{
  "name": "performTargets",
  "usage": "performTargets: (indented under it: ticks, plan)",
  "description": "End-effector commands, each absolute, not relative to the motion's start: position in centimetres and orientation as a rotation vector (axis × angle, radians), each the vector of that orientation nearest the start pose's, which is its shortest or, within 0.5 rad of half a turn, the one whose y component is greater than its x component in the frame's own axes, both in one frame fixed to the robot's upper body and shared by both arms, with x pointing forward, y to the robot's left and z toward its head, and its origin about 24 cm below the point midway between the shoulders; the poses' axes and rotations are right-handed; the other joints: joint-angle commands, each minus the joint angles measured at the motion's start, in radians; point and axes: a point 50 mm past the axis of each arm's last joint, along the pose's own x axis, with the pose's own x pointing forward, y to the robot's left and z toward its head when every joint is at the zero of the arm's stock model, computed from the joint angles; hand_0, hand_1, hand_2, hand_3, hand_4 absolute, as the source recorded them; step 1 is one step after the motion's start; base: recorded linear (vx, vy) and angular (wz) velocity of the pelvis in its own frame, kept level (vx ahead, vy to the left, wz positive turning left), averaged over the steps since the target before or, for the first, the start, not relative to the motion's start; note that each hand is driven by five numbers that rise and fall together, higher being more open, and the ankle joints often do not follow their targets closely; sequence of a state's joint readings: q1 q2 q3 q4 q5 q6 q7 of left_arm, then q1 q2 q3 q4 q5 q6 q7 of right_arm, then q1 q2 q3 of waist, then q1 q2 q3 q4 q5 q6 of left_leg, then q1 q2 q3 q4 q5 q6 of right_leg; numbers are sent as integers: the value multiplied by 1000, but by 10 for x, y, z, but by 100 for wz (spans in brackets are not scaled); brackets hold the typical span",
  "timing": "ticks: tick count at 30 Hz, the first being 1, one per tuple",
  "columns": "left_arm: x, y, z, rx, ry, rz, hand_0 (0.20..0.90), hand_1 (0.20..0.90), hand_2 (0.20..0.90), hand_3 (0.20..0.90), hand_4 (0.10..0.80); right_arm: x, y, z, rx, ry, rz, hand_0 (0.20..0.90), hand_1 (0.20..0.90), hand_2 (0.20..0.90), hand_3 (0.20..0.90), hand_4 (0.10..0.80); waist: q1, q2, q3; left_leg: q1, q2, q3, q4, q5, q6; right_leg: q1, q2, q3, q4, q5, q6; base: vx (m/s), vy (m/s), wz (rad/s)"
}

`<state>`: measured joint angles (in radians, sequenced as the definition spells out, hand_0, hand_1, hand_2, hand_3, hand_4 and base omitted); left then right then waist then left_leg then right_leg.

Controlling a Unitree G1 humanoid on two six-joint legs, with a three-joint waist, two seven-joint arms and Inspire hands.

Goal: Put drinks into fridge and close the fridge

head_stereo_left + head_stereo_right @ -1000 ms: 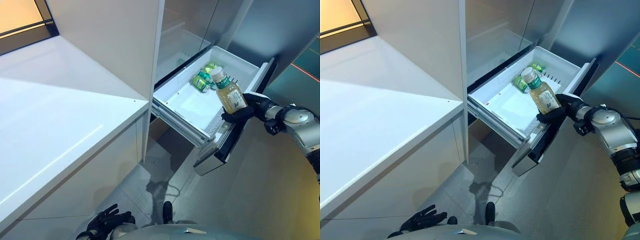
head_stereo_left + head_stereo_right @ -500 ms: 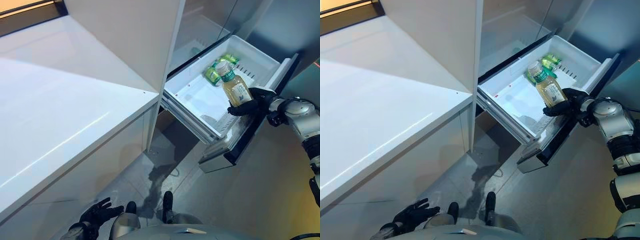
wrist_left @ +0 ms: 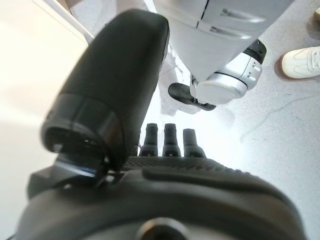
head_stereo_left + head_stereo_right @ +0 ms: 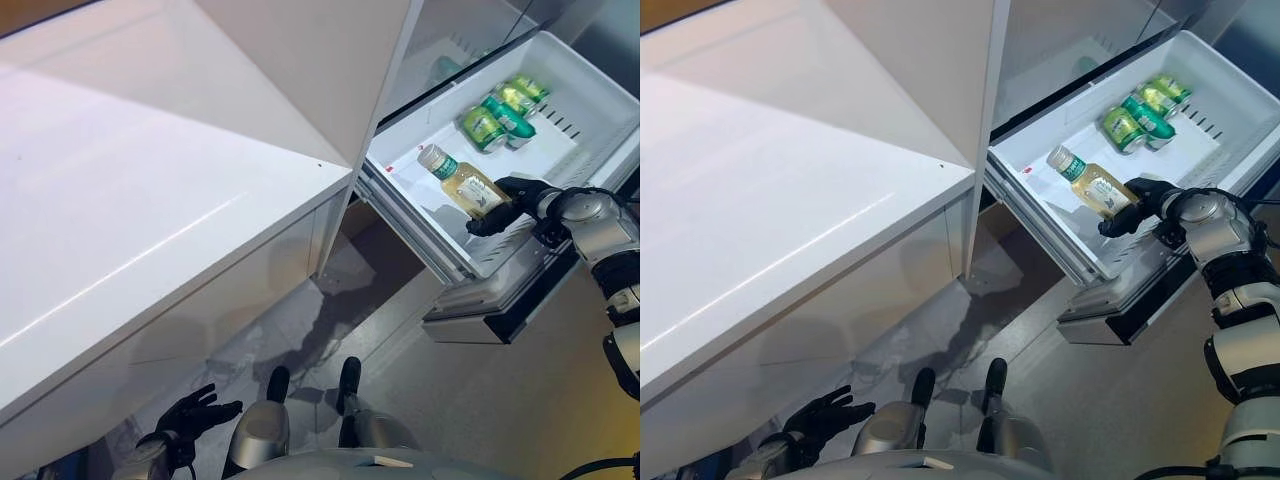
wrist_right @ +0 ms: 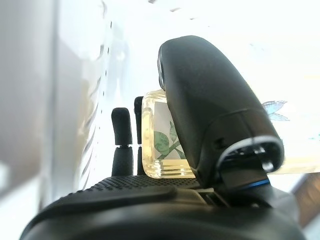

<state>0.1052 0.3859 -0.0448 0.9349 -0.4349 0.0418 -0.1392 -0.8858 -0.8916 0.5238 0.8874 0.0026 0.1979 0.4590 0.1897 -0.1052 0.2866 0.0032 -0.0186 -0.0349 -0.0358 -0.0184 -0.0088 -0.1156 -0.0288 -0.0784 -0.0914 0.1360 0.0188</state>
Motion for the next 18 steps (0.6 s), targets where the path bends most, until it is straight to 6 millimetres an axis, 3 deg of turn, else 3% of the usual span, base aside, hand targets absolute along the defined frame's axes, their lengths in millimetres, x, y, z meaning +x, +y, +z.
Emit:
performTargets:
  ticks: [1, 13, 18]
  plan:
    - [111, 295, -121, -45, 995, 236, 900, 900, 900, 900, 800, 373, -327, 229, -986, 383, 24, 300, 300, 300, 200, 100, 8, 18, -9, -108, -22, -35, -16, 52, 8, 44, 13, -59, 62, -89, 50, -3, 9, 11]
    - [138, 288, -110, -27, 948, 221, 900, 900, 900, 900, 800, 375, -330, 206, -899, 542, 8, 300, 300, 300, 200, 100, 43, 37, 36, -164, -37, -58, -3, 67, 7, 0, 3, -83, 80, -86, 46, -18, 9, 9]
    - [154, 291, -101, -33, 942, 228, 900, 900, 900, 900, 800, 370, -341, 209, -814, 593, -35, 300, 300, 300, 200, 100, 47, 41, 43, -187, -36, -63, 2, 66, 8, -27, 0, -88, 88, -85, 42, 7, -9, 6]
